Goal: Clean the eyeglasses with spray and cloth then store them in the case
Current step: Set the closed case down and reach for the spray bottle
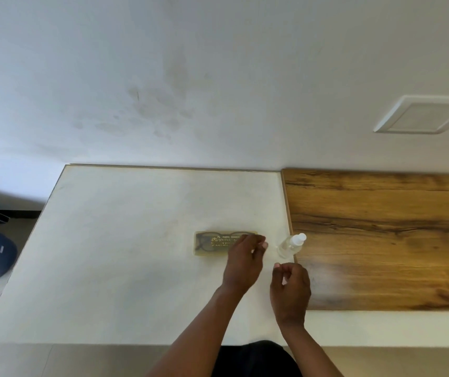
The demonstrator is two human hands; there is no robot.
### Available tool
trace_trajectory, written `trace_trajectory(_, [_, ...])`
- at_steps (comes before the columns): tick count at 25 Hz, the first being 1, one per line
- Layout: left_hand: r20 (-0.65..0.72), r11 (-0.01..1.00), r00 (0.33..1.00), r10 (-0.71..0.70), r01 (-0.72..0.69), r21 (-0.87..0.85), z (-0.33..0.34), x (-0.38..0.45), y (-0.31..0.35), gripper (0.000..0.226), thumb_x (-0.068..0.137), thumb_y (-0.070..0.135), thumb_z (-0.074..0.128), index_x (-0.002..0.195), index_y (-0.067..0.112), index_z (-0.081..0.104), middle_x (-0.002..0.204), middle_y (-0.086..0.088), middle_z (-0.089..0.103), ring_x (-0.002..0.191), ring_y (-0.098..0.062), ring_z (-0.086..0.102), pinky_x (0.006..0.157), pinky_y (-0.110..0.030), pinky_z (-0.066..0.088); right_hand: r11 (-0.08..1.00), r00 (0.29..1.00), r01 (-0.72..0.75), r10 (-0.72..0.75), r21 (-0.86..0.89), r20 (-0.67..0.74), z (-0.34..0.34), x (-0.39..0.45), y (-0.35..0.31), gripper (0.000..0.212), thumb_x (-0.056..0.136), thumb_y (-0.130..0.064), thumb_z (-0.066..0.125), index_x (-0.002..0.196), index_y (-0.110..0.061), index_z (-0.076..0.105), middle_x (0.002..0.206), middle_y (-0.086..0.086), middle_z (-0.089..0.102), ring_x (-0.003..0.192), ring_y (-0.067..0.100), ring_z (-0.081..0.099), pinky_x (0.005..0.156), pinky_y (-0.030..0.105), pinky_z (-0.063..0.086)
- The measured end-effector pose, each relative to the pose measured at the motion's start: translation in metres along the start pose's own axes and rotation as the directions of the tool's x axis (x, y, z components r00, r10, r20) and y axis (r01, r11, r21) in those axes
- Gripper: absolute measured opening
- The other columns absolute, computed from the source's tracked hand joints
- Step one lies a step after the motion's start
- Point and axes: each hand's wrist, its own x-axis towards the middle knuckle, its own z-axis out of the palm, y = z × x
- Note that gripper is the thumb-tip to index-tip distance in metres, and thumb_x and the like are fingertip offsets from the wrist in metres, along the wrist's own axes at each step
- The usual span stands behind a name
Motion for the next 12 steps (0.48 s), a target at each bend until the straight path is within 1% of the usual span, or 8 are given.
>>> trace_trajectory(2, [0.090, 0.999, 0.996, -0.023, 0.026, -0.033, 0.012, -0.001, 0.007, 0.029, 0.089, 0.009, 0.056, 0.118, 0.006, 0.059, 0.112, -0.014, 0.063, 0.101, -0.023, 0.059, 0.088, -0.026, 0.046, 0.998, 0.996, -0.063, 0.064, 0.025, -0.058, -0.006, 0.004, 0.002, 0.014, 0.083, 0.000, 0.062, 0.091, 0.009, 0.056, 0.090, 0.025, 0.060, 0.084, 0.038, 0.057, 0.072, 0.036, 0.047])
trace_trajectory(3, [0.121, 0.999, 0.992, -0.025, 0.029, -0.036, 0.016, -0.001, 0.009, 0.034, 0.090, 0.008, 0.055, 0.124, 0.008, 0.056, 0.118, -0.014, 0.061, 0.108, -0.023, 0.057, 0.093, -0.027, 0.045, 0.996, 0.994, -0.078, 0.081, 0.045, -0.073, -0.007, 0.006, 0.002, 0.018, 0.084, 0.000, 0.061, 0.097, 0.011, 0.055, 0.094, 0.027, 0.059, 0.087, 0.040, 0.057, 0.074, 0.037, 0.047])
trace_trajectory(5, [0.160, 0.999, 0.987, -0.024, 0.029, -0.026, 0.023, 0.000, 0.012, 0.040, 0.090, 0.007, 0.054, 0.130, 0.010, 0.050, 0.125, -0.013, 0.059, 0.115, -0.022, 0.054, 0.097, -0.026, 0.041, 0.992, 0.997, -0.067, 0.072, 0.107, -0.043, -0.009, 0.014, -0.002, 0.027, 0.086, 0.002, 0.057, 0.110, 0.012, 0.051, 0.106, 0.029, 0.058, 0.099, 0.040, 0.057, 0.082, 0.041, 0.049])
trace_trajectory(6, [0.170, 0.999, 0.985, -0.028, 0.032, -0.022, 0.025, 0.001, 0.013, 0.041, 0.090, 0.007, 0.053, 0.131, 0.011, 0.049, 0.125, -0.014, 0.060, 0.115, -0.022, 0.055, 0.096, -0.024, 0.040, 0.991, 0.999, -0.044, 0.046, 0.129, -0.012, -0.010, 0.018, -0.004, 0.032, 0.087, 0.004, 0.054, 0.117, 0.011, 0.048, 0.113, 0.029, 0.058, 0.106, 0.039, 0.056, 0.086, 0.041, 0.048])
trace_trajectory(8, [0.179, 0.999, 0.983, -0.038, 0.040, -0.008, 0.028, 0.005, 0.015, 0.040, 0.091, 0.006, 0.052, 0.131, 0.011, 0.049, 0.121, -0.015, 0.062, 0.111, -0.022, 0.058, 0.092, -0.020, 0.040, 0.992, 0.999, 0.024, -0.028, 0.127, 0.030, -0.011, 0.026, -0.006, 0.037, 0.089, 0.006, 0.050, 0.125, 0.010, 0.046, 0.120, 0.026, 0.057, 0.113, 0.036, 0.054, 0.090, 0.038, 0.045])
trace_trajectory(10, [0.174, 0.998, 0.983, -0.056, 0.059, -0.011, 0.029, 0.008, 0.018, 0.038, 0.091, 0.005, 0.052, 0.129, 0.009, 0.052, 0.122, -0.013, 0.062, 0.111, -0.020, 0.058, 0.091, -0.017, 0.040, 0.992, 0.996, 0.067, -0.073, 0.103, 0.053, -0.010, 0.032, -0.007, 0.037, 0.090, 0.006, 0.049, 0.127, 0.008, 0.046, 0.122, 0.024, 0.057, 0.114, 0.036, 0.054, 0.091, 0.034, 0.044])
trace_trajectory(12, [0.151, 0.995, 0.985, -0.084, 0.091, -0.042, 0.027, 0.010, 0.019, 0.036, 0.090, 0.005, 0.054, 0.126, 0.008, 0.055, 0.121, -0.012, 0.063, 0.110, -0.018, 0.059, 0.090, -0.015, 0.040, 0.991, 0.993, 0.080, -0.088, 0.104, 0.072, -0.009, 0.034, -0.009, 0.037, 0.090, 0.005, 0.048, 0.127, 0.006, 0.047, 0.123, 0.023, 0.057, 0.115, 0.035, 0.054, 0.092, 0.032, 0.043])
